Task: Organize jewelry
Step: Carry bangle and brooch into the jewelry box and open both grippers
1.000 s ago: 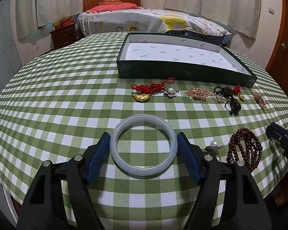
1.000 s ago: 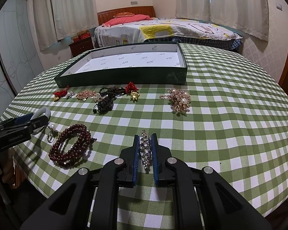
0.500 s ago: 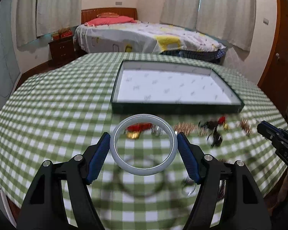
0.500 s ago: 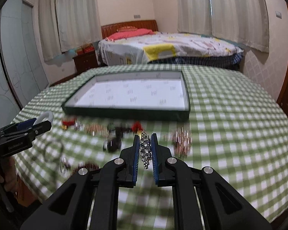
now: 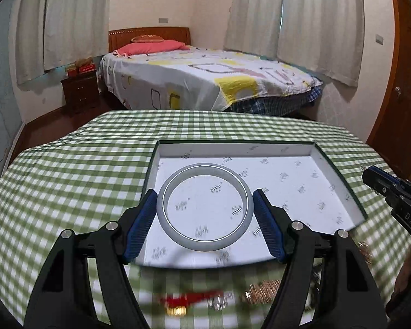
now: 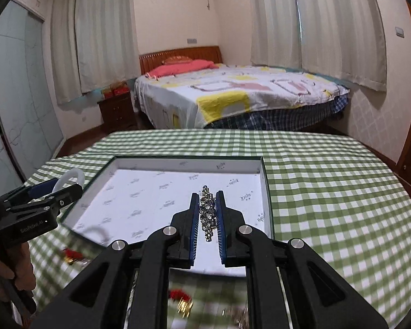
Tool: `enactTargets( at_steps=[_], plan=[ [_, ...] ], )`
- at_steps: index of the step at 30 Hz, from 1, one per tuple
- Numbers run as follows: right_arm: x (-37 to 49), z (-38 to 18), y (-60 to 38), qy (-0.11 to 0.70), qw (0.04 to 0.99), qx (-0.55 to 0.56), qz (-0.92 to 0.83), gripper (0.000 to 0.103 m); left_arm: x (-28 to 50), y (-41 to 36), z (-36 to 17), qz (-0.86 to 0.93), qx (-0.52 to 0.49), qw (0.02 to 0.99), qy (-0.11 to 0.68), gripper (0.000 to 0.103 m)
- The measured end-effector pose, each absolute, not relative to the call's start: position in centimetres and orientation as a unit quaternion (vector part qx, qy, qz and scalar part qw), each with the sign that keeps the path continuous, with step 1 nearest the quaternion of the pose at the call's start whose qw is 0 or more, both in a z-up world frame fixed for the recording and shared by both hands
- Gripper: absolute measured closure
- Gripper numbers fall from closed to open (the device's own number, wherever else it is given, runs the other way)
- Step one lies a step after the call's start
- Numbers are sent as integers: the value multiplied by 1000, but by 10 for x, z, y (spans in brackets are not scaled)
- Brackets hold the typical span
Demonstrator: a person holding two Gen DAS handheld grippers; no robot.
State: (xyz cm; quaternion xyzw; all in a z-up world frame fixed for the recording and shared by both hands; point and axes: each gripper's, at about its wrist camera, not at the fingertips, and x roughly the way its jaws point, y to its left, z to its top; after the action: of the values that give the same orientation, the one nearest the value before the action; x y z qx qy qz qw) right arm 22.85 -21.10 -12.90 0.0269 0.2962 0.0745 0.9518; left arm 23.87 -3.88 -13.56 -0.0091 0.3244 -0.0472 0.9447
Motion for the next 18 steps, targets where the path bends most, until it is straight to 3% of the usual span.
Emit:
enactTargets(
  at_steps=[10,18],
  plan=[
    [268,-190,-215,394,917,26,52,90,280,-36,-192,-43,-10,913,406,34],
    [271,-193,-215,409,911,21,54,85,284,-42,-200,-48,-4,904,425,32]
  ],
)
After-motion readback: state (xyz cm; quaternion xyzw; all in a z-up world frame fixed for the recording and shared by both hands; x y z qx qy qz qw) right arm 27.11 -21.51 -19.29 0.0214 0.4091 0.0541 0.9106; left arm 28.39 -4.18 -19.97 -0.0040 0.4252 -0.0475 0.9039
